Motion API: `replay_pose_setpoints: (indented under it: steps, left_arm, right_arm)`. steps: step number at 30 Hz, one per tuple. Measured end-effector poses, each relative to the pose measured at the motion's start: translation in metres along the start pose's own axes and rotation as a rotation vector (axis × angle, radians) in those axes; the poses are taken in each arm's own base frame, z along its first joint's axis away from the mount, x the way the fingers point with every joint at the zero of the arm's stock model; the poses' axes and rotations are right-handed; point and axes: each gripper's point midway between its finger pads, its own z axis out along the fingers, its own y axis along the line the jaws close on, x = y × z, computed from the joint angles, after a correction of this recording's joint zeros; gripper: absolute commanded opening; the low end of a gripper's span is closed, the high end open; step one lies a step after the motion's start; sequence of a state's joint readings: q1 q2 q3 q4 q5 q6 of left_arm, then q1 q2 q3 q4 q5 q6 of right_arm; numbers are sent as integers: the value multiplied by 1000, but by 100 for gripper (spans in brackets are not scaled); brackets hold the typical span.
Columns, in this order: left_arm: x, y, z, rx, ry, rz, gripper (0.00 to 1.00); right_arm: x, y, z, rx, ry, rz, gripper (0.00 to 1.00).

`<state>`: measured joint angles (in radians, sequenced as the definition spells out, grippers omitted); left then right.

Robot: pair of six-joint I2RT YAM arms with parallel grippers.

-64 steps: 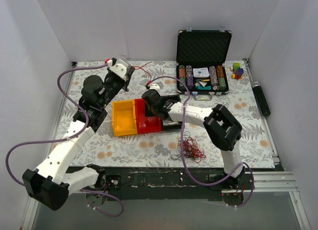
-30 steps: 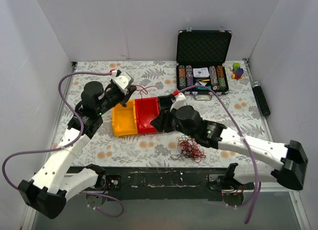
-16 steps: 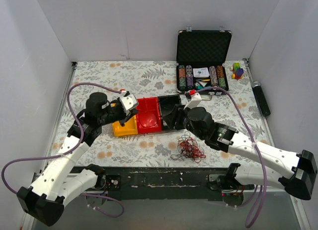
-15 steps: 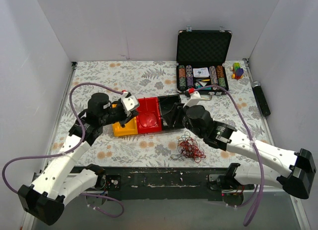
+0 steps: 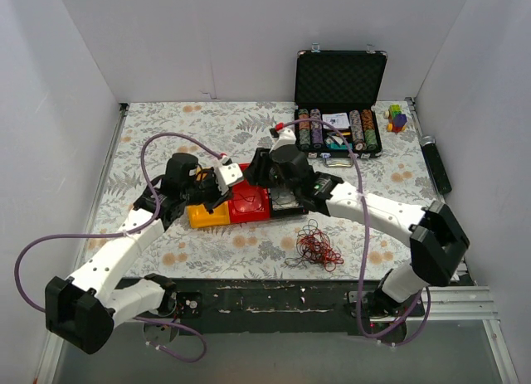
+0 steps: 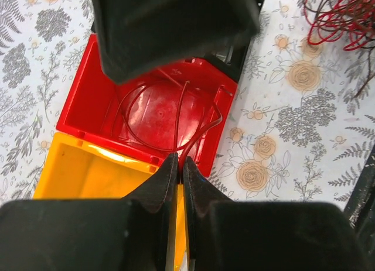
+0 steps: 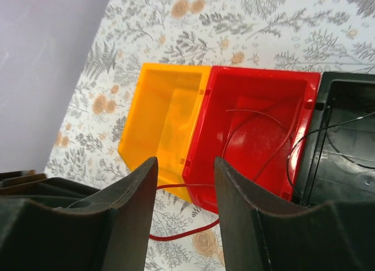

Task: Untangle the cables
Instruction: Place the cable in the bin.

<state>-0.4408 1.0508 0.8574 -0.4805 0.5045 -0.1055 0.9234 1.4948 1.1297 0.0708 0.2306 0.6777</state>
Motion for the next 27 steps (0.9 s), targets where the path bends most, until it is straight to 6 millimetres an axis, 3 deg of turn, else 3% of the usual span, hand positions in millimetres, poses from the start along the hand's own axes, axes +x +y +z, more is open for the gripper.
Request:
replay_pose_setpoints:
  steps: [4, 8, 17, 24, 27]
  left_arm:
    - [7, 8, 0, -53, 22, 5, 0]
    - [17, 18, -6, -140, 37, 28, 0]
    - [39, 37, 12, -194, 121, 9, 0]
    - [22, 50, 28, -184, 90, 0, 0]
    - [19, 52, 33, -174, 77, 3, 0]
  right_arm:
    - [36, -14, 27, 28, 95, -2, 49]
    - [53, -21, 32, 41, 139, 8, 48]
    - [43, -16, 23, 18, 105, 22, 47]
    - [44, -17, 22, 24, 103, 41, 47]
    - [46, -25, 11, 41, 97, 46, 47]
